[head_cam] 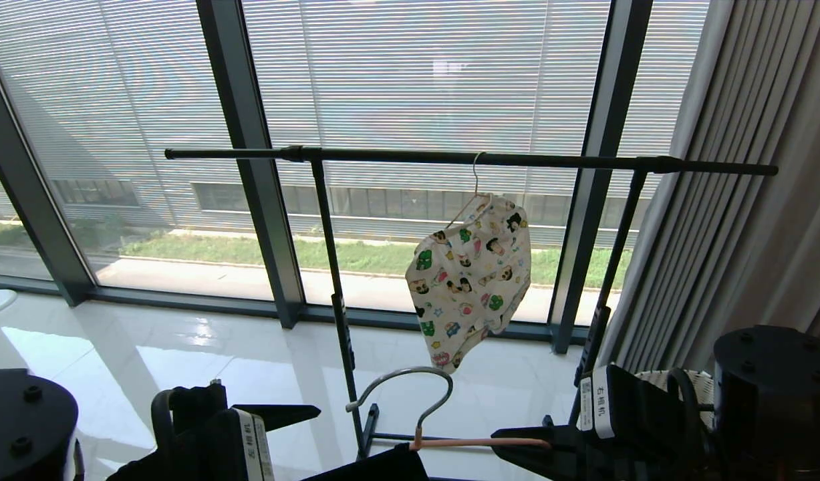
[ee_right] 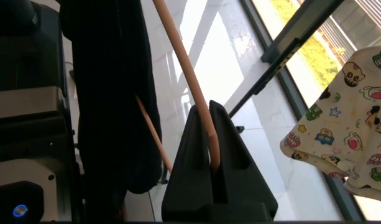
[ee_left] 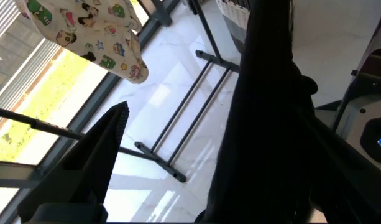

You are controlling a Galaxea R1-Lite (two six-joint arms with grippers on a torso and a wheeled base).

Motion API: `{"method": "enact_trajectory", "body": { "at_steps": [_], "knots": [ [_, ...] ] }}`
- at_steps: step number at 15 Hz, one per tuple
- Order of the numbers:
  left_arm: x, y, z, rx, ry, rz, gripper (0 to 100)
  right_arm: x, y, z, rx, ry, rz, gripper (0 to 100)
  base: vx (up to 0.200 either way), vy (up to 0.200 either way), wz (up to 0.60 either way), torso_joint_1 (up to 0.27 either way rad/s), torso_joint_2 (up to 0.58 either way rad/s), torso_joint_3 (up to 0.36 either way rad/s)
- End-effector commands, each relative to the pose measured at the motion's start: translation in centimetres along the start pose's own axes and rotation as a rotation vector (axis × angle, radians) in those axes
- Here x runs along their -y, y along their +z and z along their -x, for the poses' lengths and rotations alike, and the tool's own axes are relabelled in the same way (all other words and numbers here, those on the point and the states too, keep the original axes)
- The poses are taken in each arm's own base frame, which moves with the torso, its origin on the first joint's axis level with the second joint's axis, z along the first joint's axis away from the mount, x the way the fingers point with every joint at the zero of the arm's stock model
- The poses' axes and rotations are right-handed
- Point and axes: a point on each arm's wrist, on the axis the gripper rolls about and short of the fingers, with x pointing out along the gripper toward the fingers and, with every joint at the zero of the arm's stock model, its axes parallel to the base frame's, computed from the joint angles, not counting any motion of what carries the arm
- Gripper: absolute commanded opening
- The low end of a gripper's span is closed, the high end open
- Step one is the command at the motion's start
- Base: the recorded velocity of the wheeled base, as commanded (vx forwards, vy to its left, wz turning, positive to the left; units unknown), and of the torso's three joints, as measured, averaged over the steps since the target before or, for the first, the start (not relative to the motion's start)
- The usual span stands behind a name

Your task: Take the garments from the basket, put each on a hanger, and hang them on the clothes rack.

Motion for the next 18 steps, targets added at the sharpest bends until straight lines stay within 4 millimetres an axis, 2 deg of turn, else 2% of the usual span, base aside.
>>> {"method": "enact_trajectory", "body": {
  "at_steps": [1, 8, 9, 12, 16, 18],
  "knots": [
    [0.1, -0.3, -0.5, -0.028, -0.014, 0.004, 0, 0.0, 0.1, 0.0, 0.007, 0.001, 0.003, 0, 0.000, 0.000, 0.00, 0.000, 0.00, 0.000],
    [0.0, -0.3, -1.0, -0.042, -0.018, 0.007, 0, -0.1, -0.1, 0.1, -0.001, 0.000, -0.001, 0, 0.000, 0.000, 0.00, 0.000, 0.00, 0.000],
    [0.0, -0.4, -1.0, -0.044, -0.019, 0.007, 0, -0.1, -0.1, 0.1, -0.003, -0.001, -0.002, 100, 0.000, 0.000, 0.00, 0.000, 0.00, 0.000],
    [-0.1, -0.6, -1.0, -0.062, 0.002, 0.013, 0, 0.3, -0.1, 0.1, -0.015, -0.062, -0.011, 100, 0.000, 0.000, 0.00, 0.000, 0.00, 0.000],
    [-0.9, -1.7, -0.9, -0.145, 0.152, 0.045, 0, 1.0, -0.3, 0.7, -0.024, -0.126, -0.021, 100, 0.000, 0.000, 0.00, 0.000, 0.00, 0.000],
    [-3.0, -1.0, -0.8, -0.059, 0.291, 0.094, 0, 0.7, -0.8, 0.8, -0.039, -0.109, -0.025, 100, 0.000, 0.000, 0.00, 0.000, 0.00, 0.000]
  ]
}}
